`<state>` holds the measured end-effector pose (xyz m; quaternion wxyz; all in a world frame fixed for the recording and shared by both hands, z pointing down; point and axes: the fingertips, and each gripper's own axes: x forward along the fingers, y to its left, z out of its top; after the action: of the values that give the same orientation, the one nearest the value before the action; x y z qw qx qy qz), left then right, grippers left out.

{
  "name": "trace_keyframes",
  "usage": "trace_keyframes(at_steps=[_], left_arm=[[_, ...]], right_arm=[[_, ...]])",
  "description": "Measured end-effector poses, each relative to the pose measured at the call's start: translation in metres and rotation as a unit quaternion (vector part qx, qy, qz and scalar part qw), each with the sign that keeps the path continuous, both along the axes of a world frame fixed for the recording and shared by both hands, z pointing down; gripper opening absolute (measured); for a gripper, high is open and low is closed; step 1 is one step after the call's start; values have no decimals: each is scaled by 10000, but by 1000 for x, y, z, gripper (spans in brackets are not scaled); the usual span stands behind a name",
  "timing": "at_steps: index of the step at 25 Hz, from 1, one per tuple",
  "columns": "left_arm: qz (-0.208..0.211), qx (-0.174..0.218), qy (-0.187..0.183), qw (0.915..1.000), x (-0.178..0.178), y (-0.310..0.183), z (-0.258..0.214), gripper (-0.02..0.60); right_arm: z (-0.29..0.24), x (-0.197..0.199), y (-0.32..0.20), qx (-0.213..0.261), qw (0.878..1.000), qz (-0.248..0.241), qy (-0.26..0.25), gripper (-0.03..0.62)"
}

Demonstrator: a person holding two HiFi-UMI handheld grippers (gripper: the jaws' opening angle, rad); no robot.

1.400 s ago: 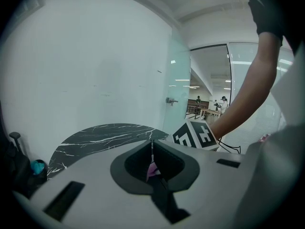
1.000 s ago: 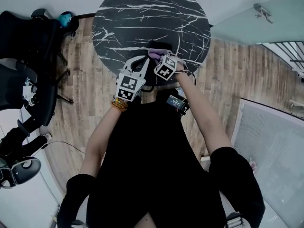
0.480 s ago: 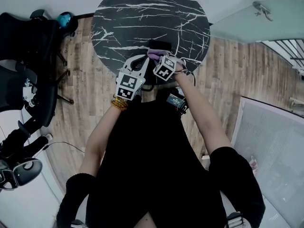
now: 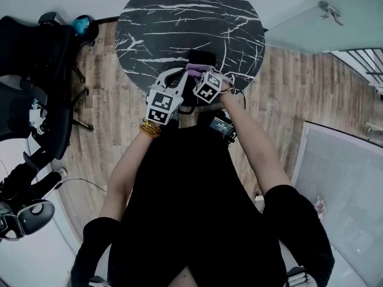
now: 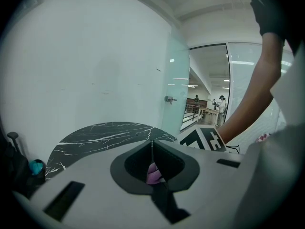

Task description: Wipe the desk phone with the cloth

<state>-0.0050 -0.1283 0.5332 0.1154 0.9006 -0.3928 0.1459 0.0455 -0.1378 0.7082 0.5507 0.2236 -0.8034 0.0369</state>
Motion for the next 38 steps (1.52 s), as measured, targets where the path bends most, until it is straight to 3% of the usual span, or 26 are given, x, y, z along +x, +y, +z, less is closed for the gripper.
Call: trace_keyframes(at_steps=[12,38], left_arm=[[31,-42,-11,10000,1,1,0,21],[75,-93,-22,9999,2,7,5,21]], right_arm=[[4,-2,11,-160,9998,92,-57,86],[17,-5,39,-694,9974,-178,-40,84]])
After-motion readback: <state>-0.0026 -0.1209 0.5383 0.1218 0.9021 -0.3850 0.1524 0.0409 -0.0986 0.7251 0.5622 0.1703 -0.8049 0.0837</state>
